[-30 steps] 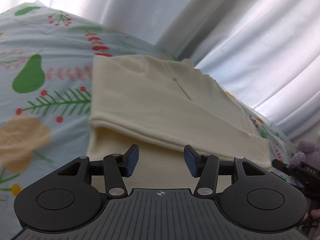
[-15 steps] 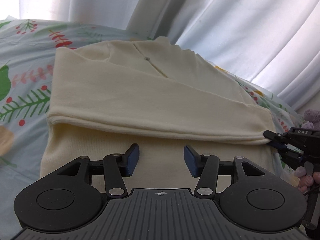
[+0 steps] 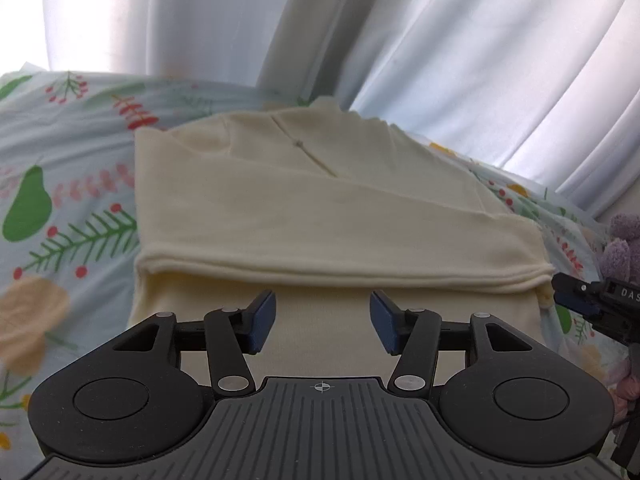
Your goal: Fold small clothes
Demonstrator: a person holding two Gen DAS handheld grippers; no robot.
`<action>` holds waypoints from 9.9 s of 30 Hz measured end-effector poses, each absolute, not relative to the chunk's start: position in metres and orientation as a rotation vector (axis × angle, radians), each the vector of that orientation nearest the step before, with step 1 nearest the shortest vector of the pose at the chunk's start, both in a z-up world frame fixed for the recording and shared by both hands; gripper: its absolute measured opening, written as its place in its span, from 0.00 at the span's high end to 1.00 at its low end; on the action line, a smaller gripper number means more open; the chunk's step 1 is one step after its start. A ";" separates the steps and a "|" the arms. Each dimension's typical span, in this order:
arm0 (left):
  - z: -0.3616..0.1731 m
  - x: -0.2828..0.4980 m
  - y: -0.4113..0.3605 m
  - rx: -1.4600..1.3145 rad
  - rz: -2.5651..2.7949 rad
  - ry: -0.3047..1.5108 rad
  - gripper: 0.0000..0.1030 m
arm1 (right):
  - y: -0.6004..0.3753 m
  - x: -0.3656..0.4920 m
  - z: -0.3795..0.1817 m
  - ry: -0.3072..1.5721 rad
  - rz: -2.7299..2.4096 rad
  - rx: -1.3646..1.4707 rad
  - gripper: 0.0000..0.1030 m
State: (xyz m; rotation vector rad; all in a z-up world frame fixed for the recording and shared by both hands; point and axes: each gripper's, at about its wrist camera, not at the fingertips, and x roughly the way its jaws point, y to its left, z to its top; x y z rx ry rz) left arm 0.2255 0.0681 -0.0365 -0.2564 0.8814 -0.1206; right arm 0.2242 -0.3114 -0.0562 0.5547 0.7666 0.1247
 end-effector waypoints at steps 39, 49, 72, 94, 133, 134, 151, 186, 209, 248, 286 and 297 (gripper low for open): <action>-0.034 0.024 0.097 -0.217 0.032 1.239 0.27 | -0.313 0.002 -0.058 1.191 0.281 0.201 0.63; -0.050 0.011 0.120 -0.380 0.007 1.293 0.49 | -0.334 0.005 -0.070 1.186 0.337 0.378 0.64; 0.018 0.100 0.124 -0.386 -0.086 0.945 0.92 | -0.333 0.097 -0.031 0.912 0.400 0.439 0.95; -0.043 0.159 0.135 -0.255 -0.164 0.844 0.50 | -0.303 0.171 -0.060 0.778 0.258 0.081 0.60; -0.037 0.280 0.131 -0.191 -0.050 0.780 0.90 | -0.276 0.289 -0.043 0.699 0.192 0.025 0.94; -0.043 0.280 0.130 -0.181 -0.051 0.792 0.89 | -0.275 0.293 -0.049 0.728 0.189 0.013 0.94; 0.021 0.274 0.104 0.059 -0.132 0.610 0.91 | -0.245 0.280 -0.017 0.567 0.215 -0.292 0.94; -0.050 0.245 0.129 -0.237 0.066 0.853 0.66 | -0.265 0.223 -0.076 0.800 0.159 0.115 0.79; -0.048 0.245 0.172 -0.455 0.120 0.810 0.57 | -0.279 0.217 -0.056 0.712 0.029 0.066 0.74; -0.037 0.292 -0.001 -0.325 -0.293 0.823 0.83 | -0.219 0.228 -0.066 0.656 0.094 0.083 0.80; -0.029 0.234 0.047 -0.267 0.035 0.790 0.42 | -0.191 0.265 -0.054 0.763 0.353 0.146 0.70; -0.048 0.238 0.062 -0.293 0.040 0.832 0.41 | -0.190 0.326 -0.080 0.905 0.508 0.579 0.48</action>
